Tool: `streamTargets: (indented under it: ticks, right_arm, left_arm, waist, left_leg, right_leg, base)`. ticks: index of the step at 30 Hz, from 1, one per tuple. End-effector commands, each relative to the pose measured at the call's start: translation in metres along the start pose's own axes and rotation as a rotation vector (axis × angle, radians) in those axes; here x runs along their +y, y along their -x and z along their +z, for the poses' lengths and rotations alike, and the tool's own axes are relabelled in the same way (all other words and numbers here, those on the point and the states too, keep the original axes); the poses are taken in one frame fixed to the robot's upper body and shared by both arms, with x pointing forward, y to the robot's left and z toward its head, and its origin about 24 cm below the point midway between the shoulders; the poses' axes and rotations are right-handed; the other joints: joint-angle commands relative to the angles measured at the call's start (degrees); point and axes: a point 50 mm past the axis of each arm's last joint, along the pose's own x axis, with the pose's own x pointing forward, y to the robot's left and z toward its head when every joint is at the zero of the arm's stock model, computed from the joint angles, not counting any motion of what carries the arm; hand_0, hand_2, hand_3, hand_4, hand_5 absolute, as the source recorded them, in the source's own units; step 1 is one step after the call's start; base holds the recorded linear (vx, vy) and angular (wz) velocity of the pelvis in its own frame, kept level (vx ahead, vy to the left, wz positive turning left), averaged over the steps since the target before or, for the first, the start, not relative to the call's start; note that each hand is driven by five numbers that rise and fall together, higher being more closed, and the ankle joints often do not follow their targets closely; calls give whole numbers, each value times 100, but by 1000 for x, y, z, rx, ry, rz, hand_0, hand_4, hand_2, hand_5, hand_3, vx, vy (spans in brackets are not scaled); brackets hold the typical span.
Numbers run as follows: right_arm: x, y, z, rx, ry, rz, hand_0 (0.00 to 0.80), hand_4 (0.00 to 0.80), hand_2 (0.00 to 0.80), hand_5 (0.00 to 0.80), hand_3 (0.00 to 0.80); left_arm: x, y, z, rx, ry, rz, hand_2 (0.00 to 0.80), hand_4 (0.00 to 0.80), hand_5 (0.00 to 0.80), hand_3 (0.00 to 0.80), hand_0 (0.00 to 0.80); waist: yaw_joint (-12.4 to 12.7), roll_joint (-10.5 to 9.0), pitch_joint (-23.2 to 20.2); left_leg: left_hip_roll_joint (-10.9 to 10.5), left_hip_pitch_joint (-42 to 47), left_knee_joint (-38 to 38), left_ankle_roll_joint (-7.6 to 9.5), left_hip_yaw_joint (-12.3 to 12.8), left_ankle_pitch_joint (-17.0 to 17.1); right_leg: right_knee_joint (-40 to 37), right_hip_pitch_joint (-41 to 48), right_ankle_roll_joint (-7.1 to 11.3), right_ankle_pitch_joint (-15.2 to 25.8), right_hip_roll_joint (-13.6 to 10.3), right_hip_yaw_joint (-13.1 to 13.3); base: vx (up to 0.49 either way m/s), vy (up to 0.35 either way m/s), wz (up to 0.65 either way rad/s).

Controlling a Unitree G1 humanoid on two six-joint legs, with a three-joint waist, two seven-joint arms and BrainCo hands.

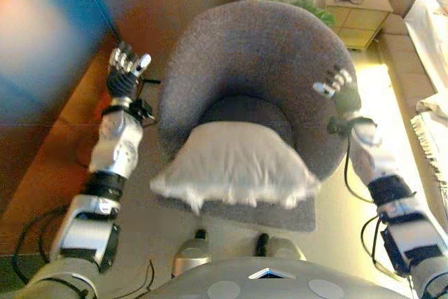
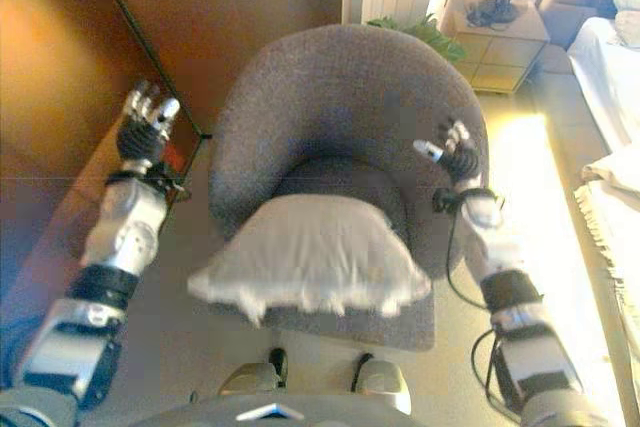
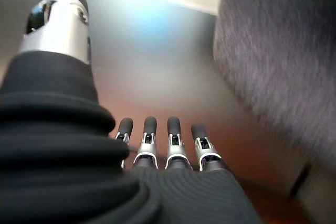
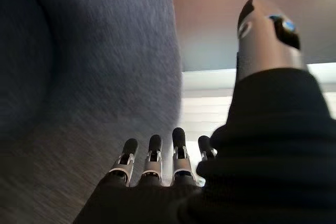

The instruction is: Pick up the cushion and take it to the sofa

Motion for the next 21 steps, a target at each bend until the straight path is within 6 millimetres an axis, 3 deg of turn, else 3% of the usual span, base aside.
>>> streamTargets:
  ticks: [1,9,17,21]
  right_arm:
    - [11,6,4,-69,3,54,0,0,0,0,0]
    - [18,16,-25,55,-9,118,0,0,0,0,0]
    - [29,23,-39,124,-50,175,0,0,0,0,0]
    - [35,30,-66,294,-67,193,0,0,0,0,0]
  left_arm:
    - [-7,6,4,-51,-69,-88,0,0,0,0,0]
    - [-4,16,-20,93,-26,-103,0,0,0,0,0]
    - [-3,29,-51,252,-107,-102,0,0,0,0,0]
    - [11,34,-72,363,-188,18,0,0,0,0,0]
  waist:
    - [165,-132,-259]
    - [178,-122,-268]
    - [167,-106,-251]
    - [129,-121,-245]
  left_leg:
    - [-158,-322,-45,143,69,255]
    - [-188,-198,-155,147,155,261]
    - [-201,-165,-153,175,208,239]
    - [-202,-144,-135,179,233,217]
  right_leg:
    - [-711,138,72,582,10,-78]
    - [-972,280,87,699,55,-134]
    - [-993,311,92,709,71,-138]
    - [-994,322,101,704,79,-121]
  base:
    - [0,0,0]
    - [0,0,-3]
    - [-11,-3,-3]
    - [0,0,0]
